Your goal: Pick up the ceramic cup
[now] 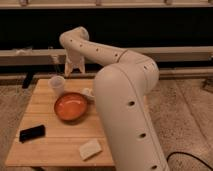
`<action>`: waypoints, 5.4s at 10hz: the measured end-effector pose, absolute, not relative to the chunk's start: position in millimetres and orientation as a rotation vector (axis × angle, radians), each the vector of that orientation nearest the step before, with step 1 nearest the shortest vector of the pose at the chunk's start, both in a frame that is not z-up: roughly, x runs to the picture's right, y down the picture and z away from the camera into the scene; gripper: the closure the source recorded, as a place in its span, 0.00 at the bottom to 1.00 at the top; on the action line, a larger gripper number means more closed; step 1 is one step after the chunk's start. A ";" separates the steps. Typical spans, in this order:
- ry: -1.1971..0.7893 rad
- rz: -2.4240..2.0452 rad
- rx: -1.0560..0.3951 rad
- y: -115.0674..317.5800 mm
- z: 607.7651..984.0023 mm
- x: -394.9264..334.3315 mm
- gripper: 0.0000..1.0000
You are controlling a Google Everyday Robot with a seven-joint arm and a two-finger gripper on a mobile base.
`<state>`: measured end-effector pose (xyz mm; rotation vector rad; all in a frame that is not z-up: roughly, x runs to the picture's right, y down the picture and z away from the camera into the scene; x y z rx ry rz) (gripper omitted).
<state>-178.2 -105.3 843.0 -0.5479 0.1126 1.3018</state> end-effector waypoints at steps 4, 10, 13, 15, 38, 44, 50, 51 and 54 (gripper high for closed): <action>0.097 1.279 -0.551 -102.2 853.9 -185.7 0.35; 0.087 1.254 -0.575 -101.0 859.7 -198.8 0.35; 0.093 1.235 -0.587 -90.8 876.7 -207.1 0.35; 0.104 1.230 -0.593 -88.5 873.9 -208.8 0.35; 0.115 1.174 -0.613 -74.9 884.2 -230.5 0.35; 0.115 1.167 -0.615 -70.9 889.7 -233.5 0.35; 0.116 1.161 -0.617 -67.7 892.1 -237.7 0.35; 0.117 1.159 -0.619 -66.6 892.8 -239.0 0.35; 0.119 1.156 -0.621 -64.2 894.1 -241.1 0.35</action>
